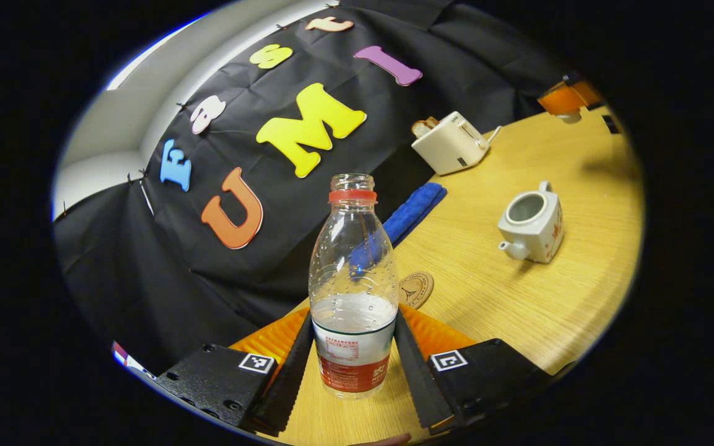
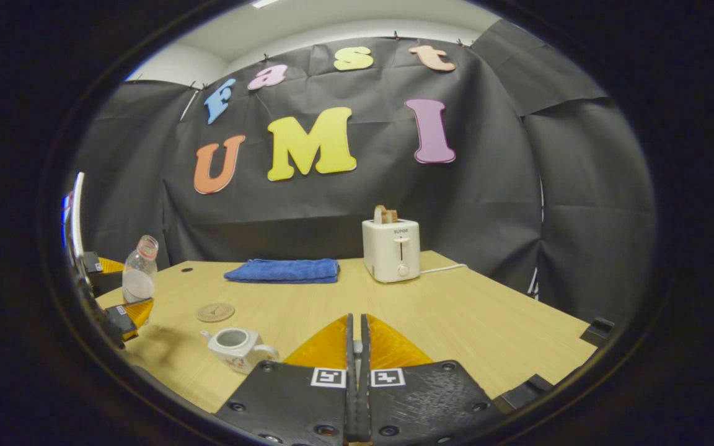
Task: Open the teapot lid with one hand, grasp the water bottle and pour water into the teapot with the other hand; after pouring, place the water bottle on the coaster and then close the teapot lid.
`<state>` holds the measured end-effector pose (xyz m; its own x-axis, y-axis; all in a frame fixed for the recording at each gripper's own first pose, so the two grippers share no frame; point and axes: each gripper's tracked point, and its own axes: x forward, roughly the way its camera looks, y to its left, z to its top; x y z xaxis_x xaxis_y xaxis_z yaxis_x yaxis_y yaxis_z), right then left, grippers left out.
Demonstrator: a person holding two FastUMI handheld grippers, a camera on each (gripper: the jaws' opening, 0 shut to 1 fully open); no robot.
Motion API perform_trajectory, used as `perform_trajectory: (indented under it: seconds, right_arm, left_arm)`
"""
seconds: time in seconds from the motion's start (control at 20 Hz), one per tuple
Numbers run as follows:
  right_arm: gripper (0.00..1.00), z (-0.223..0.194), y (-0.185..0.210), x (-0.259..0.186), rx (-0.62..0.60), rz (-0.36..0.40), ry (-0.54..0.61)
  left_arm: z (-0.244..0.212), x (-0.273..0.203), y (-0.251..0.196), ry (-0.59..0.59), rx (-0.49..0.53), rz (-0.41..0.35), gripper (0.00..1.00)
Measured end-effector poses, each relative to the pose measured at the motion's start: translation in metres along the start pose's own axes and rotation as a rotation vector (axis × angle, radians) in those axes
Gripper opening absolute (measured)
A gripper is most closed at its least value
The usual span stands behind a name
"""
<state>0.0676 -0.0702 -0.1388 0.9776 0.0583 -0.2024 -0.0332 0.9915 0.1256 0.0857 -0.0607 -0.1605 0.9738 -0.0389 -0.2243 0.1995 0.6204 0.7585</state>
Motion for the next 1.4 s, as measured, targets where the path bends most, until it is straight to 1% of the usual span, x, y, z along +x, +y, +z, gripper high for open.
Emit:
perform_trajectory:
  seconds: [0.15,0.3,0.5,0.7,1.0,1.1,1.2,1.3,1.4]
  right_arm:
    - [0.0,-0.004,-0.007,-0.001,0.008,-0.001,0.014]
    - [0.0,-0.007,-0.017,-0.001,0.017,-0.008,0.018]
    - [0.0,-0.014,-0.025,-0.001,0.045,0.0,0.037]
    - [0.0,-0.017,-0.035,0.0,0.049,-0.012,0.039]
    - [0.0,-0.018,-0.043,-0.001,0.063,-0.008,0.037]
    - [0.0,-0.018,-0.046,0.0,0.066,-0.011,0.036]
    - [0.0,-0.019,-0.048,0.001,0.071,-0.012,0.037]
    - [0.0,-0.02,-0.05,0.001,0.073,-0.013,0.04]
    - [0.0,-0.021,-0.051,0.001,0.073,-0.019,0.044]
  left_arm:
    - [0.01,0.004,-0.018,-0.014,0.119,-0.042,0.76]
    - [0.01,0.004,-0.026,0.0,0.214,-0.056,0.76]
    - [0.011,0.007,-0.024,0.037,0.318,-0.044,0.76]
    - [0.015,0.009,-0.024,0.052,0.443,-0.038,0.76]
    - [0.019,0.002,-0.039,0.076,0.617,-0.104,0.76]
    - [0.021,0.001,-0.038,0.09,0.658,-0.099,0.76]
    - [0.026,0.003,-0.036,0.09,0.685,-0.078,0.76]
    - [0.029,0.002,-0.034,0.098,0.722,-0.076,0.76]
    - [0.035,0.004,-0.034,0.087,0.806,-0.079,0.76]
